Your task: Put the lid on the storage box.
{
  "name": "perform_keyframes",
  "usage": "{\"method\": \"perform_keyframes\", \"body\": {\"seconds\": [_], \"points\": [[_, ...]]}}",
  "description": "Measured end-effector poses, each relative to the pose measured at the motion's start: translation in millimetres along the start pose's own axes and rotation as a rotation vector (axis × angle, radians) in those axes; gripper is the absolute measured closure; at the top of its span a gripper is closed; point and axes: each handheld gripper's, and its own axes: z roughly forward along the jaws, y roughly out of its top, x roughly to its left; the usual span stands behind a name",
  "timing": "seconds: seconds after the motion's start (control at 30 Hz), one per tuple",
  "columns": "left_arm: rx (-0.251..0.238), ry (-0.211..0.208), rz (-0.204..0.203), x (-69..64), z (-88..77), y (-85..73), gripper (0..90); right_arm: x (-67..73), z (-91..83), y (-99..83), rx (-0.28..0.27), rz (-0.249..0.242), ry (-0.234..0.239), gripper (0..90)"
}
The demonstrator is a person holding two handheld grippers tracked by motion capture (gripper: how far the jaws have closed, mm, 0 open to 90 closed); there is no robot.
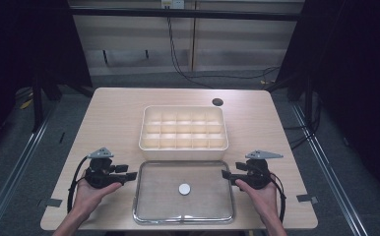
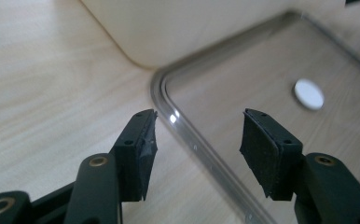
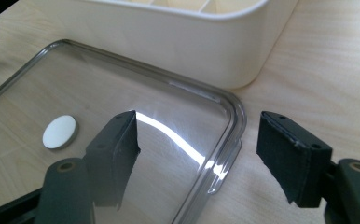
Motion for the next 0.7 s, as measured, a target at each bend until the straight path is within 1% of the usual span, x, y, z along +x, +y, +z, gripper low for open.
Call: {"method": "perform_keyframes", "body": {"seconds": [0.03,0.07,0.1,0.13,0.17,0.2,0.23,0.3,0.33,0.37,0.43,0.47,0.53,0.57,0.6,0.67,0.7], "points": [[0.007,-0.002,-0.001,-0.1,1.5,-1.6,44.4,-1.8,1.0,-1.9,0.002,0.004,0.000,30.5],[0.008,-0.002,-0.011,-0.1,3.5,-3.4,44.4,-3.6,1.7,-3.6,0.002,0.012,0.003,31.4],[0.015,-0.001,-0.013,-0.3,5.3,-5.4,44.6,-5.0,2.0,-5.2,0.003,0.030,0.004,32.5],[0.023,-0.001,-0.014,-0.6,7.1,-7.6,45.1,-6.5,2.6,-6.4,0.003,0.035,0.004,33.7],[0.047,-0.005,-0.011,-0.6,10.0,-10.9,46.4,-8.0,4.3,-9.2,0.016,0.042,-0.010,37.6],[0.047,-0.005,-0.011,-0.6,10.0,-10.9,47.7,-8.0,4.3,-9.2,0.016,0.042,-0.010,37.6],[0.052,0.001,0.002,-1.2,10.4,-11.4,47.7,-8.9,5.6,-10.8,0.025,0.037,-0.017,39.2],[0.052,-0.022,0.011,-2.3,11.9,-11.5,51.2,-9.7,8.9,-13.8,0.038,0.023,-0.032,41.7],[0.055,-0.024,0.012,-2.7,13.1,-11.5,52.7,-9.4,10.2,-14.8,0.044,0.023,-0.036,42.5],[0.062,-0.028,0.012,-2.7,14.5,-11.5,53.4,-8.9,11.3,-15.3,0.044,0.024,-0.030,43.6],[0.069,-0.035,0.000,-2.7,18.8,-11.6,55.1,-7.5,14.0,-15.8,0.048,0.020,-0.041,45.9],[0.069,-0.035,0.000,-2.7,18.8,-11.6,55.3,-7.5,14.0,-15.8,0.048,0.020,-0.041,45.9],[0.074,-0.045,0.002,-3.0,21.4,-12.0,56.0,-7.3,17.3,-17.4,0.063,0.035,-0.047,46.5],[0.083,-0.045,0.003,-4.1,22.3,-12.2,56.1,-6.0,19.5,-18.5,0.081,0.035,-0.050,46.5],[0.084,-0.041,0.004,-5.3,23.0,-12.5,56.1,-6.0,19.5,-18.5,0.081,0.035,-0.050,46.5],[0.087,-0.056,0.004,-7.0,24.2,-12.7,56.1,-4.1,20.2,-19.3,0.083,0.036,-0.052,46.5],[0.091,-0.052,0.006,-8.5,25.3,-12.8,56.1,-2.6,20.7,-20.4,0.080,0.039,-0.059,46.1]]}}
